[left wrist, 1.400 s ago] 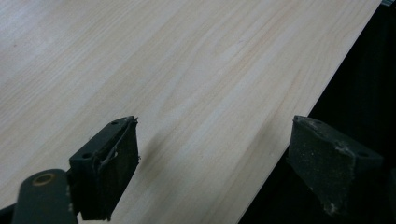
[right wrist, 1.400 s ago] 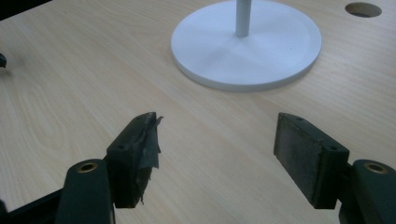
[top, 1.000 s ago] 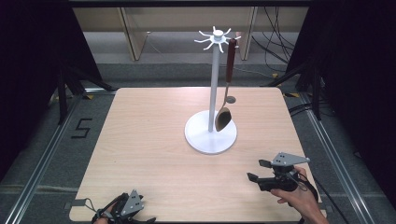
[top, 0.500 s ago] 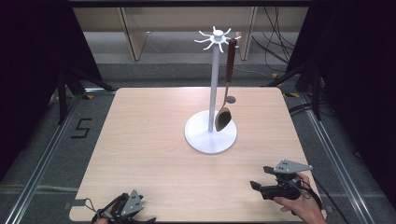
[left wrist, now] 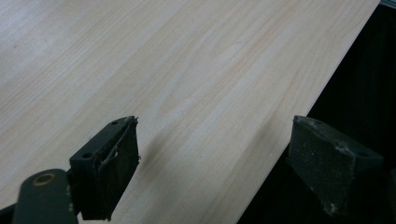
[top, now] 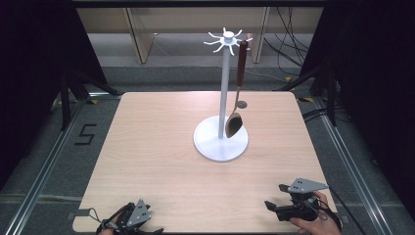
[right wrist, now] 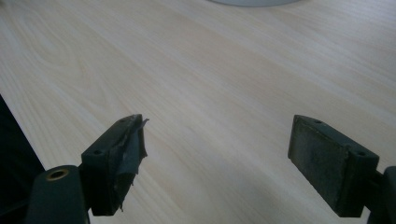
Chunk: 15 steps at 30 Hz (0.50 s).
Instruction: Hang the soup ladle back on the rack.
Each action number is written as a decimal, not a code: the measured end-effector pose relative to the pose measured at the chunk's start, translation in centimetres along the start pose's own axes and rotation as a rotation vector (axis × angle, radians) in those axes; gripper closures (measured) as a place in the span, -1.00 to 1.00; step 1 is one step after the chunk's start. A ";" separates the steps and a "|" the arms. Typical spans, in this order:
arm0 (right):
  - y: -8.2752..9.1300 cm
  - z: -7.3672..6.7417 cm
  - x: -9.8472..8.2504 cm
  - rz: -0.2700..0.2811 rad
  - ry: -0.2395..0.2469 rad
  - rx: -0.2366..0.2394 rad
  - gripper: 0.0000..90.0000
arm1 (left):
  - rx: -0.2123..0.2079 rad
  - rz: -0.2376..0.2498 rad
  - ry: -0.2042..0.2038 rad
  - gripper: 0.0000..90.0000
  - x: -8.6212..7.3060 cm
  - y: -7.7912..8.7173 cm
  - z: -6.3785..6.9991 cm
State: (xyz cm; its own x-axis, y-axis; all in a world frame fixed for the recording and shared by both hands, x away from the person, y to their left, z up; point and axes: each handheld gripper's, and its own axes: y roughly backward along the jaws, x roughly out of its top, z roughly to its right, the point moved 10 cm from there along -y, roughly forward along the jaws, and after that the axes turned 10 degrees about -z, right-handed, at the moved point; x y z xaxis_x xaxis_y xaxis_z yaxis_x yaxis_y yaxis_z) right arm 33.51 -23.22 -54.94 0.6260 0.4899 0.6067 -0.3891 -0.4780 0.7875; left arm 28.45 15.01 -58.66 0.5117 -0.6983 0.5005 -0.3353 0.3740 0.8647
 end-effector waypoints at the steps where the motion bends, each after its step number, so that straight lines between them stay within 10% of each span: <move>1: -0.1 0.2 -0.1 -0.001 0.011 -0.011 -0.56 | 0.000 0.000 0.000 -0.66 0.0 0.0 0.0; 15: -0.3 -0.2 -0.8 -0.027 0.003 0.011 -0.56 | 0.000 0.000 0.000 -0.66 0.0 0.0 0.0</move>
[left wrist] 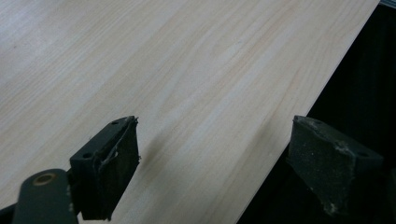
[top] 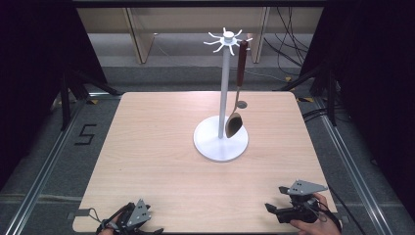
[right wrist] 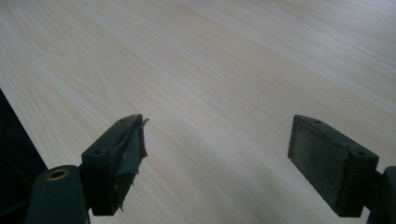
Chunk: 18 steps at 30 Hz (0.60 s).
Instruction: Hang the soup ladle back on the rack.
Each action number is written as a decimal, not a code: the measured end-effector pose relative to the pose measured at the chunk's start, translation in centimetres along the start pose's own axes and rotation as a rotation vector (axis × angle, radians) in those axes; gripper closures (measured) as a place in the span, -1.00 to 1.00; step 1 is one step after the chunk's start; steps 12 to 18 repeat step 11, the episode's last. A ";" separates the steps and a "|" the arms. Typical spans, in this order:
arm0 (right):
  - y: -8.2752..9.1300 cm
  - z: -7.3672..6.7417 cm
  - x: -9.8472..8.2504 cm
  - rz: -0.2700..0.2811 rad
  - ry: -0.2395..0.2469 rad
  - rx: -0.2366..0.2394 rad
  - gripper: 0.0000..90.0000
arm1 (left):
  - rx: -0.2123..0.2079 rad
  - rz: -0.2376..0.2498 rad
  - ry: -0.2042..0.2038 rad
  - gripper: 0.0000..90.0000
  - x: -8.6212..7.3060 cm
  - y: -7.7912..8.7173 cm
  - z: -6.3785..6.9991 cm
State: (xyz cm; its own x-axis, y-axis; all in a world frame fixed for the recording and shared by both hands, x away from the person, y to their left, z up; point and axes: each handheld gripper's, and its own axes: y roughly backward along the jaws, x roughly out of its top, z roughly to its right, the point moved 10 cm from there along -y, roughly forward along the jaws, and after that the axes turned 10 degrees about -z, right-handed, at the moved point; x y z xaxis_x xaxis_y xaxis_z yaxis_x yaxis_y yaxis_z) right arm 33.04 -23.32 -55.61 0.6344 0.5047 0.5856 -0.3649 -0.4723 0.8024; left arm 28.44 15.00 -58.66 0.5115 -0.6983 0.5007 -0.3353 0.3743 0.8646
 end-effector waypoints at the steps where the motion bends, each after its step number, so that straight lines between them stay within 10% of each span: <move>1: 0.0 0.0 0.0 -0.005 -0.003 0.002 -0.56 | 0.000 0.000 0.000 -0.65 0.0 0.0 0.0; 18: 0.1 0.5 0.2 0.012 0.023 -0.017 -0.56 | 0.004 -0.002 -0.001 -0.65 0.0 0.0 0.0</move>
